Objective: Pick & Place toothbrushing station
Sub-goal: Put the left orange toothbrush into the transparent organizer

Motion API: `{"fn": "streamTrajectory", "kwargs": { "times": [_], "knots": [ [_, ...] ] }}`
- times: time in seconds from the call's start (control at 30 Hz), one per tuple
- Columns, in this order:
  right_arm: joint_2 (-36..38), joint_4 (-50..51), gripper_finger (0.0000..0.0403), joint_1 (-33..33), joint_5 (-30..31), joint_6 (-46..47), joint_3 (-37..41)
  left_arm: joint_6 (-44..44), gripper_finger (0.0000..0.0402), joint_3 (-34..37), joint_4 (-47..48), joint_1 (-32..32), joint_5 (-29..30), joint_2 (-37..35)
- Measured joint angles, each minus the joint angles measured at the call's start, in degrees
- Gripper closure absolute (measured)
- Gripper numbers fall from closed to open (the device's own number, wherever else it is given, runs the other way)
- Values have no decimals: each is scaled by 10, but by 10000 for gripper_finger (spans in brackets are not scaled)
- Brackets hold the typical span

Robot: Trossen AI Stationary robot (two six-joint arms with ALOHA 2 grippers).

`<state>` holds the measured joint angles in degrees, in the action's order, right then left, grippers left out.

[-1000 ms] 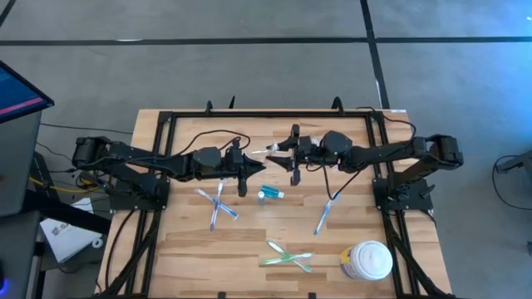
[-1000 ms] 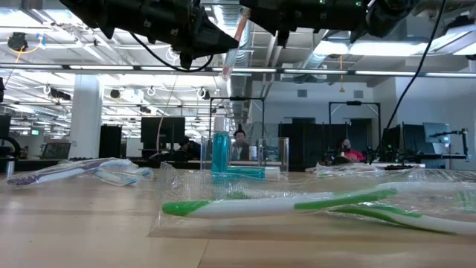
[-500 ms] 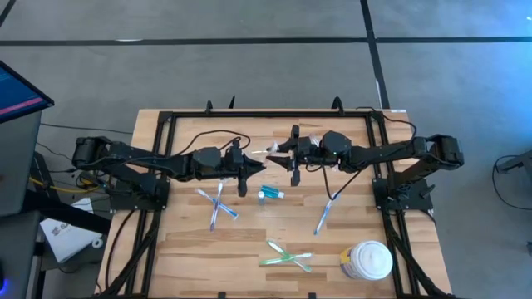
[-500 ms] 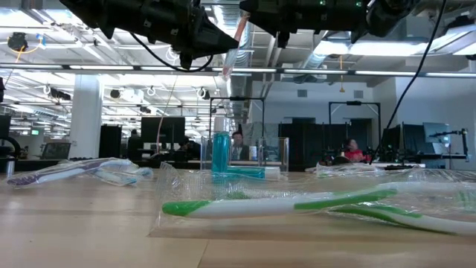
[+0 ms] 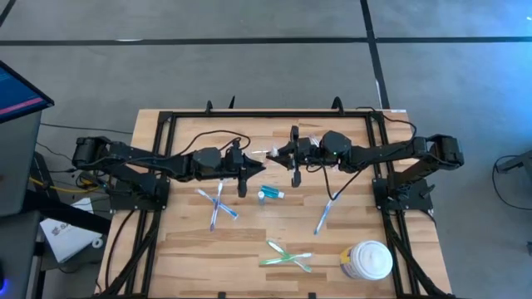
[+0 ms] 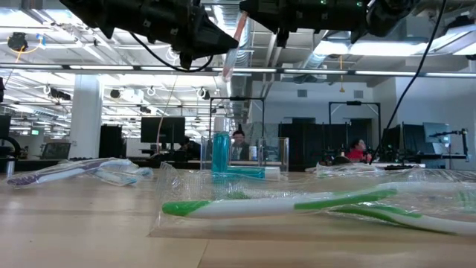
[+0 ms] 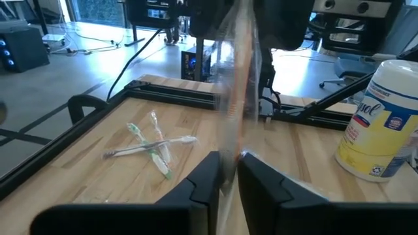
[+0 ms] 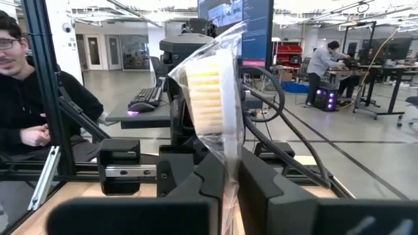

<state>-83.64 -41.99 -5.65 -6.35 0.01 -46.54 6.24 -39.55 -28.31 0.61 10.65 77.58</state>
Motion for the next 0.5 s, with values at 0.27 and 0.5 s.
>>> {"fn": "streamTrajectory", "kwargs": {
  "times": [0.27,0.5],
  "knots": [
    [0,0,372,0,0,0,0,0,338,0,-1,0,0,0],
    [0,8,392,-6,0,0,0,0,325,0,0,0,0,0]
  ]
}}
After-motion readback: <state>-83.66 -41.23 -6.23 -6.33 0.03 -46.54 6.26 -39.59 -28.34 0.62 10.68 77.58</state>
